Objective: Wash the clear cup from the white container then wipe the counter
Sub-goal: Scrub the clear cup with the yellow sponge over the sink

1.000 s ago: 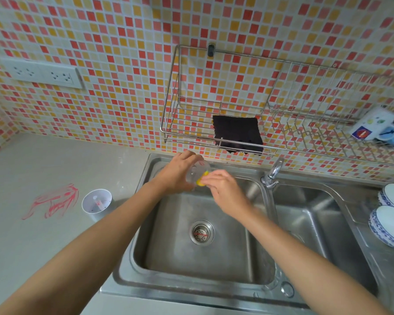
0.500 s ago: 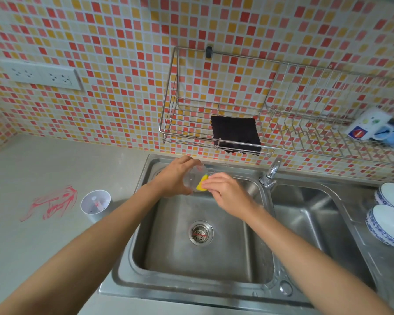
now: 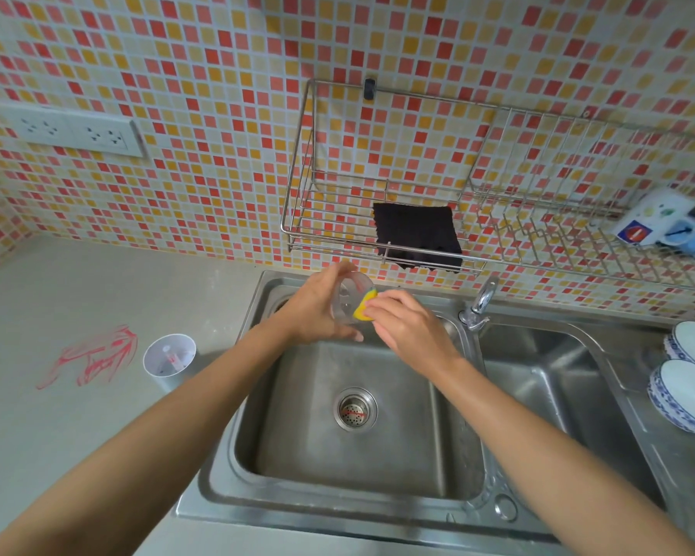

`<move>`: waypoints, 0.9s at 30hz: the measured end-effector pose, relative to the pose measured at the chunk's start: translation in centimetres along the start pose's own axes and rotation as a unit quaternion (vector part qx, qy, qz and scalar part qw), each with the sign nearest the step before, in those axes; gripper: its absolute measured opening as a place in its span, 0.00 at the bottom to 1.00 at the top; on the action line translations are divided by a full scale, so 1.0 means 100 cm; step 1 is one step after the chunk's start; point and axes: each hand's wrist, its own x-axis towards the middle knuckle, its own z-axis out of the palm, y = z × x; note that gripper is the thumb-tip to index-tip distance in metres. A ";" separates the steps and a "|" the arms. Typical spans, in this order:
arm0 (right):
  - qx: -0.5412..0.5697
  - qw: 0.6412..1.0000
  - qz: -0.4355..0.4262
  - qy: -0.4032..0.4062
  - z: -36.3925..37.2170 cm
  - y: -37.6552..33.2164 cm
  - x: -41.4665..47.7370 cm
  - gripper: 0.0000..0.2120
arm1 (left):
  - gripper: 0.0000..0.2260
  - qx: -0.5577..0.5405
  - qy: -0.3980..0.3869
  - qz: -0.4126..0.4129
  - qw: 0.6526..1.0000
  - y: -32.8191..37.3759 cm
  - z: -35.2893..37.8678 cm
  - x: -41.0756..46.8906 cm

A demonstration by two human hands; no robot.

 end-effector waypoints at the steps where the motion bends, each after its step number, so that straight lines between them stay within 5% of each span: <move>1: 0.003 1.000 0.003 0.004 0.000 -0.002 0.001 0.11 | 0.43 -0.003 0.017 0.001 1.000 0.001 0.002 0.000; 9: 0.117 0.989 0.077 -0.041 0.004 -0.011 0.005 0.13 | 0.36 0.054 0.078 0.023 0.995 -0.004 0.004 0.000; 14: 0.334 0.891 0.290 -0.102 -0.005 -0.018 0.012 0.11 | 0.35 0.105 0.037 0.027 0.993 -0.003 -0.004 0.001; 21: -0.004 0.995 0.037 -0.091 -0.001 0.002 0.006 0.15 | 0.34 0.147 -0.019 0.044 0.988 0.005 -0.001 0.007; 24: -0.018 0.997 0.052 -0.050 0.005 -0.007 0.004 0.13 | 0.34 0.149 -0.024 0.052 0.987 0.006 -0.003 0.007; 27: 0.152 0.968 0.192 -0.056 0.014 -0.024 0.002 0.12 | 0.34 0.155 -0.032 0.044 0.986 0.001 -0.003 0.006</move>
